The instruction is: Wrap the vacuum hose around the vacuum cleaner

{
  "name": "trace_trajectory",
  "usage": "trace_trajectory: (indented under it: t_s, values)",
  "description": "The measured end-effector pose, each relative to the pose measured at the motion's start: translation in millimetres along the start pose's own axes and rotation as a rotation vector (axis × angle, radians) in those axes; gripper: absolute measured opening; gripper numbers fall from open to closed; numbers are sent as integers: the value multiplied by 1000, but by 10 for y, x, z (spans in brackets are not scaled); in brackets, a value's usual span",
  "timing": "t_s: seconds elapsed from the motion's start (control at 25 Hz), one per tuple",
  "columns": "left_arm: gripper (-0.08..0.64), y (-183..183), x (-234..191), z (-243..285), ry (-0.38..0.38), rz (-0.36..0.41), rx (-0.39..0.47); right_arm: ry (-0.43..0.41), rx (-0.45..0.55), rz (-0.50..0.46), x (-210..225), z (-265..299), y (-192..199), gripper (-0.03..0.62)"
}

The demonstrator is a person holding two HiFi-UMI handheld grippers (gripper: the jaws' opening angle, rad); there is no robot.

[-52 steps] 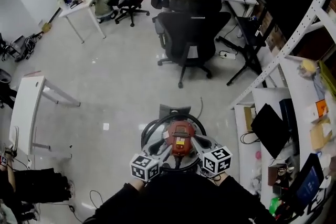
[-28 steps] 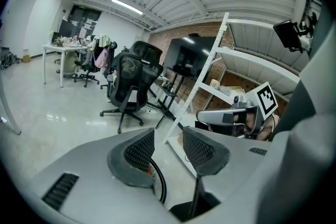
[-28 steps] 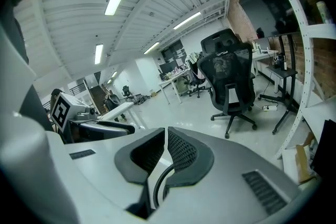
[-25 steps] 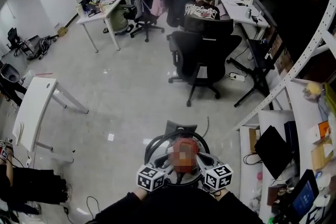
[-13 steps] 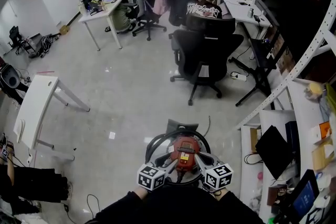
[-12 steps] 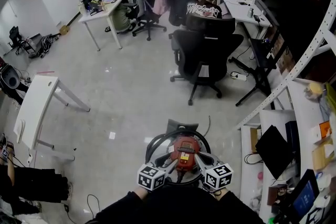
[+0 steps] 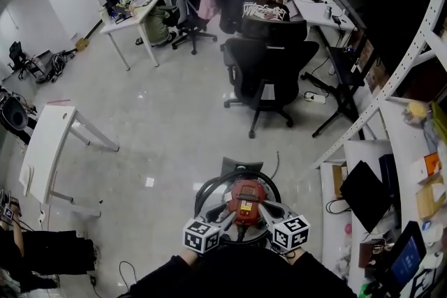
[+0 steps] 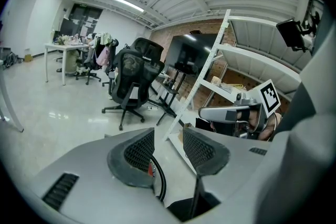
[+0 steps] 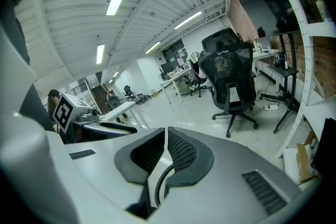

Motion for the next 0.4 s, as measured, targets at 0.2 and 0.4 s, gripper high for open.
trace_trajectory:
  t_s: [0.2,0.4]
  values:
    - [184,10,-13,-2,1,0,-4,-1,-5,-1,-11,12,17,31]
    - [184,17,-27,-11,1,0,-2,-3,-7,-2,-23,30,34,31]
Point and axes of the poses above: the fingertips, and each gripper's own axes: z forward along the fingers, x to its right, y out of its underside, the point moved 5 cm from there along -z, backward along the fingers, and after that the axes turned 9 degrees about z, right-handed, at the moved point
